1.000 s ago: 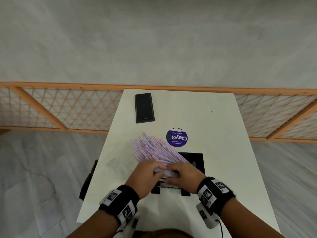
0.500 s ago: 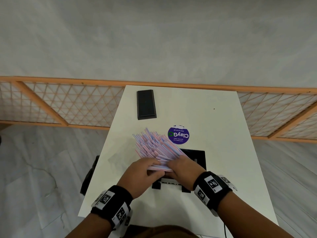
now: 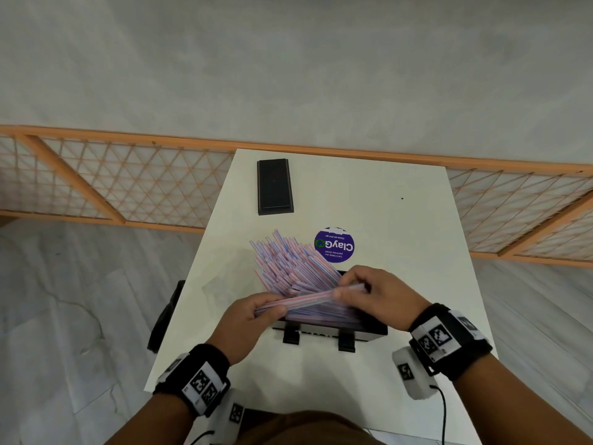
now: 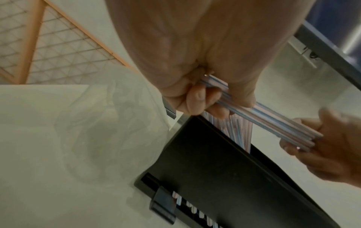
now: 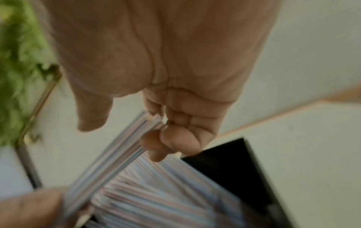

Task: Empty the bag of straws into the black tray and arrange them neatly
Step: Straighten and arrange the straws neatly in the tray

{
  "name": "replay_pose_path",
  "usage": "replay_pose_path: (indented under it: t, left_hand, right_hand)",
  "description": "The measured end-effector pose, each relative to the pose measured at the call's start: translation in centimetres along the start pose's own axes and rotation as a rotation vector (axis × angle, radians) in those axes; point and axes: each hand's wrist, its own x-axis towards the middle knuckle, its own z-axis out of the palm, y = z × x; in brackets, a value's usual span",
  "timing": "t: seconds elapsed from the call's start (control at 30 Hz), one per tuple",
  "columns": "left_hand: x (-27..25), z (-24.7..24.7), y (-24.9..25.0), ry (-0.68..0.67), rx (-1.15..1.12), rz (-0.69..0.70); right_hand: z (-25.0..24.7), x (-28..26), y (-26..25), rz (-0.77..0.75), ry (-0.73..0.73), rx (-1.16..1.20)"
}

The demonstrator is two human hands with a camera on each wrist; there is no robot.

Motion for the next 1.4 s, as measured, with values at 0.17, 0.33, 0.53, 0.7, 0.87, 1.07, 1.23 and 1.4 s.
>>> replay_pose_path:
  t: [0.17,0.33,0.53,0.7,0.87,1.07,1.23,1.4]
  left_hand:
    - [0.3,0.8,0.3,0.047,-0.086,-0.042]
    - [0.5,-0.8,1.2,0.136,-0.138,-0.064]
    - [-0.6,-4.6,0.9,0.232,-0.202,-0.131]
    - [-1.3,-5.7,-0.2,0.276,-0.223,-0.135]
    - [-1.5,-5.5,-0.3,0.31,-0.258,-0.148]
    - [-1.8,-5.5,-0.7,0.34,-0.252,-0.159]
    - [-1.6,-5.3,-0.7,0.36,-0.239,-0.161]
    - [-1.4,-5.2,-0.3,0.357,-0.222,-0.146]
  right_hand:
    - [2.3,0.2,0.4,0.006,0.035,0.113]
    - [2.8,0.2,0.5,0.167,0.146,0.553]
    - [3.7,0.5,1.1,0.201,0.208,0.422]
    - [6.4,1.2,0.4,-0.127,-0.139,-0.351]
    - [7.7,2.4,-1.2,-0.14,-0.228,-0.527]
    - [9.0,3.6,-1.4,-0.054,-0.33,-0.69]
    - [9.1,4.7,-0.9,-0.056,-0.322,-0.603]
    - [8.6,4.4,-0.1,-0.05,-0.23,-0.571]
